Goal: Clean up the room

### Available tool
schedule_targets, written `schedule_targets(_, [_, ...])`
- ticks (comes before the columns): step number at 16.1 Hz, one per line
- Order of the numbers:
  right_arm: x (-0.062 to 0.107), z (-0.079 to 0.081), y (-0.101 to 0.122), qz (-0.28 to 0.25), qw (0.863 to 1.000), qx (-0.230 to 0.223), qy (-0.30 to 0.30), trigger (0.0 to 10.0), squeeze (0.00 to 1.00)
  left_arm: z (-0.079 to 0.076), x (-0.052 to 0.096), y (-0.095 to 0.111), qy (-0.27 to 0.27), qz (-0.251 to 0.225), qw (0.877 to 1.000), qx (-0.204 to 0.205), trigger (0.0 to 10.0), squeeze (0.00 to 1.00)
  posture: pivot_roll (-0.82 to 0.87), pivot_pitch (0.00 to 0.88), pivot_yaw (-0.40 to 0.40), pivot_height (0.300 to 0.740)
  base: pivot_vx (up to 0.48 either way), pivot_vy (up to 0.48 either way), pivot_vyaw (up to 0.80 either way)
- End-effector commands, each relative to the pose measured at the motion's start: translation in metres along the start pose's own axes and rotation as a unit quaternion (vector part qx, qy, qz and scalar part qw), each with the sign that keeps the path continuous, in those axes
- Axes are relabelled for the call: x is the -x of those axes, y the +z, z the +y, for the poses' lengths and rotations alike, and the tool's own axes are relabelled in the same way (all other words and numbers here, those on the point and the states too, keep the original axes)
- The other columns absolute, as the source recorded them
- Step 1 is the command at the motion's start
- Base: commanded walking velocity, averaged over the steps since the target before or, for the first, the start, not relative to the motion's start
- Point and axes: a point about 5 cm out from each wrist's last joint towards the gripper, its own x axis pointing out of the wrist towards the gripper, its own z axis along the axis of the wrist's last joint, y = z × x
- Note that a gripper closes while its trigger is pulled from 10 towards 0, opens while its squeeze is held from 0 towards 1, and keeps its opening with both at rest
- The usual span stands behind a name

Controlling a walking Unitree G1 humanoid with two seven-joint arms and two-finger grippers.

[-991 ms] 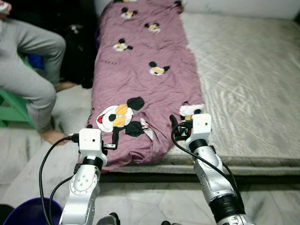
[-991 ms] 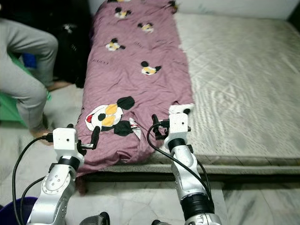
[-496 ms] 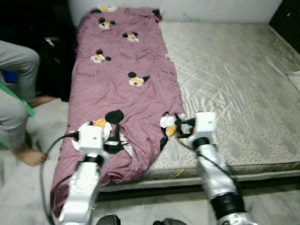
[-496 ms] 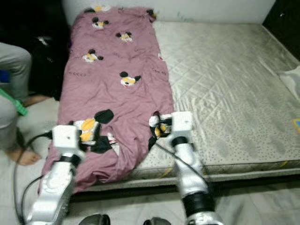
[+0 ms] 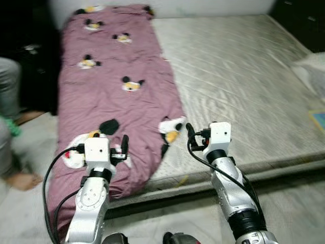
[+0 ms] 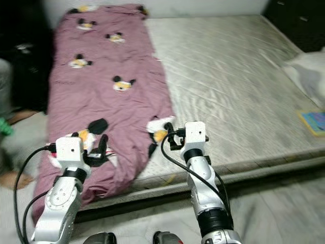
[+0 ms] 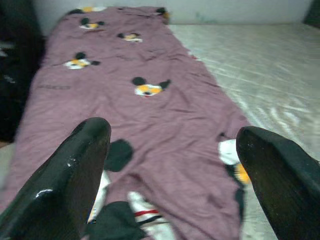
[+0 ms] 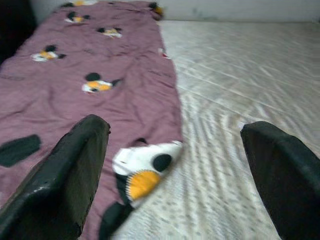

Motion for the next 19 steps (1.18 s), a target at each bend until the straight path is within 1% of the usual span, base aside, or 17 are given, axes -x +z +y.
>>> schedule_targets(1, [0.0011, -0.0006, -0.0037, 0.009, 1.000, -0.004, -0.004, 10.0, 0.00, 0.0037, 0.0018, -0.0034, 0.008, 0.010, 1.000, 0.006, 10.0, 0.00, 0.04, 0.177, -0.046, 0.740, 0.000, 0.000, 0.00])
schedule_targets(3, [0.0007, -0.0006, -0.0036, 0.009, 1.000, -0.004, -0.004, 10.0, 0.00, 0.0035, 0.0012, -0.0034, 0.006, 0.011, 1.000, 0.008, 10.0, 0.00, 0.04, 0.178, -0.046, 0.740, 0.000, 0.000, 0.00])
schedule_targets(4, [0.0006, -0.0006, -0.0037, 0.010, 1.000, -0.004, -0.004, 10.0, 0.00, 0.0033, 0.0011, -0.0036, 0.005, 0.012, 1.000, 0.009, 10.0, 0.00, 0.03, 0.179, -0.046, 0.740, 0.000, 0.307, 0.00])
schedule_targets(9, [0.0002, -0.0011, -0.0035, 0.010, 1.000, -0.002, -0.005, 10.0, 0.00, 0.0028, 0.0004, -0.0052, 0.004, 0.020, 1.000, 0.015, 10.0, 0.00, 0.03, 0.177, -0.046, 0.740, 0.000, 0.468, 0.00])
schedule_targets(12, [0.0002, -0.0017, -0.0036, 0.011, 1.000, -0.001, -0.006, 10.0, 0.00, -0.0012, 0.0013, -0.0061, -0.004, 0.021, 1.000, 0.017, 10.0, 0.00, 0.03, 0.177, -0.046, 0.740, 0.000, 0.480, 0.00])
schedule_targets(14, [0.0004, -0.0029, -0.0037, 0.011, 1.000, -0.001, -0.008, 10.0, 0.00, -0.0008, 0.0010, -0.0035, -0.002, 0.012, 1.000, 0.015, 10.0, 0.00, 0.03, 0.178, -0.044, 0.740, 0.000, 0.000, 0.00])
schedule_targets(19, [0.0002, -0.0037, -0.0041, 0.012, 1.000, 0.000, -0.009, 10.0, 0.00, -0.0002, 0.0010, -0.0033, -0.003, 0.013, 1.000, 0.020, 10.0, 0.00, 0.03, 0.178, -0.044, 0.740, 0.000, 0.000, 0.00])
